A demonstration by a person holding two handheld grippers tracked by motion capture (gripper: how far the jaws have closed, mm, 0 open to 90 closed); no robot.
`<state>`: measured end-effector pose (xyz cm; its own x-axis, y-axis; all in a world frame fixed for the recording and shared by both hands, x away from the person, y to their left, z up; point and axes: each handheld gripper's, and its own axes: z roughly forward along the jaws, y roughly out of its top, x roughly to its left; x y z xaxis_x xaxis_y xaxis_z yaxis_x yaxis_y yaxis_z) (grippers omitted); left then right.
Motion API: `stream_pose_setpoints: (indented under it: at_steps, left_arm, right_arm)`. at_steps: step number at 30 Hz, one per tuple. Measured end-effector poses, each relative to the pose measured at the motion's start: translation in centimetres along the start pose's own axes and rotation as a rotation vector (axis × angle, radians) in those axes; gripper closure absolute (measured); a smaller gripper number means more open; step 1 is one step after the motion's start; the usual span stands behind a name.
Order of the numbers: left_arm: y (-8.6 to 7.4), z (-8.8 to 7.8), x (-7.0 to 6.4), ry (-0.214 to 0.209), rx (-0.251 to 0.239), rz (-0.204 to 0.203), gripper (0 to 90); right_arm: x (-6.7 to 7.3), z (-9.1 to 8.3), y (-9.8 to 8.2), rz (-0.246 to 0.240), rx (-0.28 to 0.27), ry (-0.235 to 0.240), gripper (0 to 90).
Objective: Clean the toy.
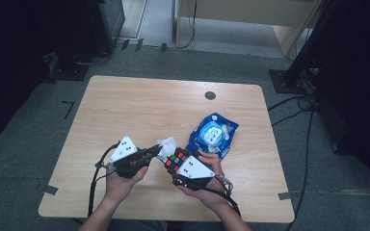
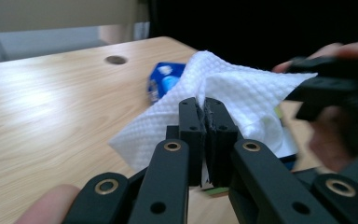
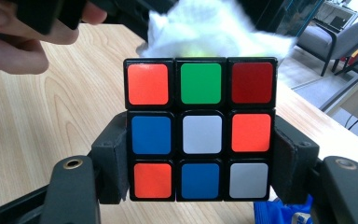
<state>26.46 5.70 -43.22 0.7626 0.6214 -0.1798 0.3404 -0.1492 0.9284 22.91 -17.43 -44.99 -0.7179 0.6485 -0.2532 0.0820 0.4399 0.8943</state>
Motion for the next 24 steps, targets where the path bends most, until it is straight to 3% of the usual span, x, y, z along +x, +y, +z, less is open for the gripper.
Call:
stream_pose_setpoints:
  at_steps: [2, 4, 5, 7, 9, 12, 15, 17, 21, 24]
  left_arm:
    - [0.0, -0.1, -0.1, -0.021, -0.011, -0.001, 87.6]
    - [0.2, -0.3, -1.0, -0.091, -0.038, 0.041, 87.4]
    - [0.3, -0.2, -1.7, -0.104, -0.045, 0.077, 87.3]
    - [0.6, -0.1, -2.6, -0.102, -0.037, 0.124, 87.1]
    - [0.6, 0.0, -2.2, -0.092, -0.030, 0.102, 86.7]
    - [0.1, -0.1, -0.4, -0.011, 0.000, 0.044, 87.0]
    - [-0.3, -0.2, 1.0, 0.059, 0.031, 0.022, 87.4]
    - [-0.6, 0.0, 1.5, 0.108, 0.056, 0.039, 87.4]
    - [-1.0, 0.2, 1.9, 0.155, 0.080, 0.065, 86.1]
    - [-1.3, 0.5, 1.7, 0.216, 0.111, 0.127, 82.7]
  right_arm:
    - [-0.1, 0.0, 0.0, 0.008, -0.002, 0.004, 34.7]
    - [-0.1, 0.1, 0.0, 0.010, 0.000, 0.002, 34.6]
    - [-0.1, 0.1, 0.0, 0.010, 0.002, 0.003, 34.6]
    - [-0.1, 0.2, -0.2, 0.007, 0.011, -0.001, 34.6]
    - [-0.1, 0.2, -0.3, 0.016, 0.012, -0.004, 34.7]
    - [-0.1, 0.0, -0.1, 0.011, 0.005, -0.011, 34.6]
    - [-0.2, -0.2, 0.2, 0.008, -0.012, -0.010, 34.6]
    - [-0.3, -0.4, 0.3, 0.013, -0.018, -0.012, 34.6]
    - [-1.1, -0.6, 0.3, 0.037, -0.024, -0.025, 34.6]
    - [-1.7, -0.9, 0.2, 0.068, -0.029, -0.045, 34.6]
